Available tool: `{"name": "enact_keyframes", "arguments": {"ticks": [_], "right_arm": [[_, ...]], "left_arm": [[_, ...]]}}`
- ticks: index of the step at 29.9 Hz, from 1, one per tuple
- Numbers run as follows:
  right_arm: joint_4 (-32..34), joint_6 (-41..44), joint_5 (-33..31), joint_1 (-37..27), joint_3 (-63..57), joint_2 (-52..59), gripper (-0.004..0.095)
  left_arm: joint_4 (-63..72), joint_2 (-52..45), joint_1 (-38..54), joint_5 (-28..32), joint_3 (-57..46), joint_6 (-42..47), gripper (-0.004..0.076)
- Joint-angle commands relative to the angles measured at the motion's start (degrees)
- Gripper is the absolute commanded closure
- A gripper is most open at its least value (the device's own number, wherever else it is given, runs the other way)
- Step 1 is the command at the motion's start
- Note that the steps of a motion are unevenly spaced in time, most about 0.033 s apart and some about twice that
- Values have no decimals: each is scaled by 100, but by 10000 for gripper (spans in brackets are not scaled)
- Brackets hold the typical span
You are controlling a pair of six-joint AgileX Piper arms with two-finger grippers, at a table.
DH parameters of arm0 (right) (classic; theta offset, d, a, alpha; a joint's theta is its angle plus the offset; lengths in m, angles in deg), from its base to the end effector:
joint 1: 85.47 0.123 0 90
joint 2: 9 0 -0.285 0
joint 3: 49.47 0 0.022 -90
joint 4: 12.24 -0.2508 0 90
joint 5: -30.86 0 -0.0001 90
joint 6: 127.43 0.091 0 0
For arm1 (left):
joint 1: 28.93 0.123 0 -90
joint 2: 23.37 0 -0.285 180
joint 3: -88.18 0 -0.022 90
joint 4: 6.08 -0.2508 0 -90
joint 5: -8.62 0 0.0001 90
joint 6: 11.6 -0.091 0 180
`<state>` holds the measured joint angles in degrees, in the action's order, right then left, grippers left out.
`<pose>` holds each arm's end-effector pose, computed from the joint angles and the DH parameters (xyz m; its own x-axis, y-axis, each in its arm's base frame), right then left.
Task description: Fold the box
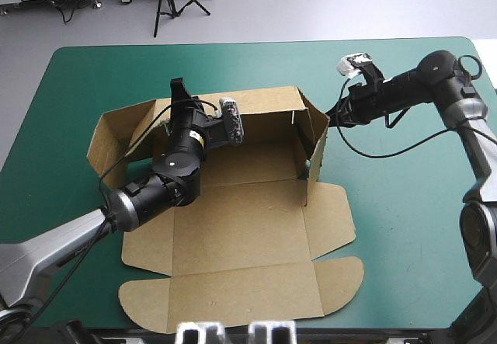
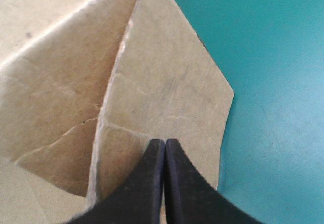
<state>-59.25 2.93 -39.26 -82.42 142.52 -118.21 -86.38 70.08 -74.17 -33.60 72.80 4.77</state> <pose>0.3648 0.0821 0.3206 -0.6730 -0.3949 -0.6254 -0.7062 0.5944 0.3847 0.2696 -0.1862 0.3159 -0.0564 0.9841 -0.1682 0.3416 0.1773 0.9230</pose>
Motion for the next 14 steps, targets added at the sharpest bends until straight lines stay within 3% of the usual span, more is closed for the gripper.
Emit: {"name": "enact_keyframes", "arguments": {"ticks": [1, 10, 14], "right_arm": [[-648, -632, -184, -136, -175, 419, 926], [-1300, -2344, 11, -126, -1208, 580, 926], [-1617, -2960, 816, -126, -1852, 908, 925]], "left_arm": [[-277, -181, 1, -12, 221, 54, 708], [-199, -69, 1, 26, 221, 54, 708], [-191, -69, 1, -8, 221, 54, 708]]}}
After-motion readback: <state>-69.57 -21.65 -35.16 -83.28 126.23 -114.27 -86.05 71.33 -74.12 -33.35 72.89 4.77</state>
